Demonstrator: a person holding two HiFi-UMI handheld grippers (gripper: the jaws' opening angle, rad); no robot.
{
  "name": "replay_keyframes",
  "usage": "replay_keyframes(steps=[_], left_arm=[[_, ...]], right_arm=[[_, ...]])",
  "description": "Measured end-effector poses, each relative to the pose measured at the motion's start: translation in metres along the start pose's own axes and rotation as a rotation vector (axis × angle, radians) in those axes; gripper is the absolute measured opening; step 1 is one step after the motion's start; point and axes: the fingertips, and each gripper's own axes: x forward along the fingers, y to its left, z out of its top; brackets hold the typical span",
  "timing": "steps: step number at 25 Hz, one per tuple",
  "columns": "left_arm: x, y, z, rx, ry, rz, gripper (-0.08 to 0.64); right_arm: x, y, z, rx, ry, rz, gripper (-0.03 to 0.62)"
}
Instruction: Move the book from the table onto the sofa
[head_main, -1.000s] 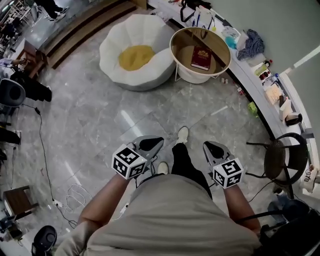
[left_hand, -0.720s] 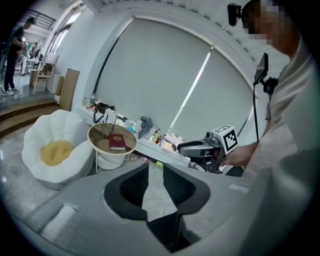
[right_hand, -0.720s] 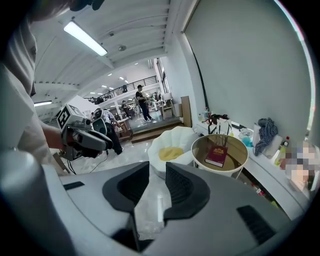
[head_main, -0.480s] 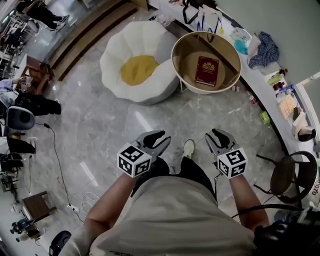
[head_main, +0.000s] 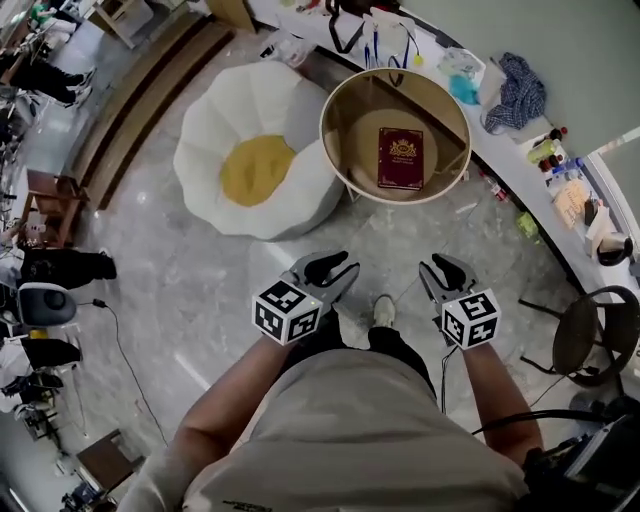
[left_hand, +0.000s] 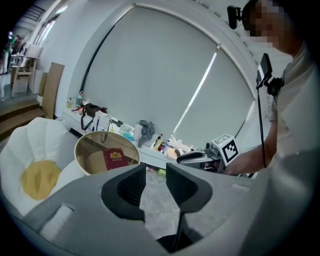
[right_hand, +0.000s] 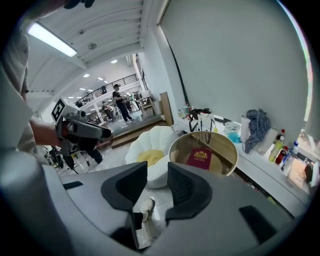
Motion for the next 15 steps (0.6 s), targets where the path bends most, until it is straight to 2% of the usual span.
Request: replay_keyframes(steps=[4,10,12,15], left_arm=[[0.011,0.051,0.016,-0.01,0.039,-0.057,0.112],[0.043,0.118,0.021,0.056,0.165,-0.162,0.113],[0.063,0.139,0.021,0.038,0.187,-0.177,0.121],[0.102,0.166,0.015,-0.039,0.204,-0.182,0.142]], right_arm=[[0.036,-0.009,0.015,0.056,0.018,-0.088,0.135],[0.099,-0.043,0.032,0.184,-0.004,-0.186,0.143],[0.121,-0.062,0.03,0.23,0.006,-0.191,0.149],[0.154,-0.097,0.02,0.307,0.03,-0.173,0.166]])
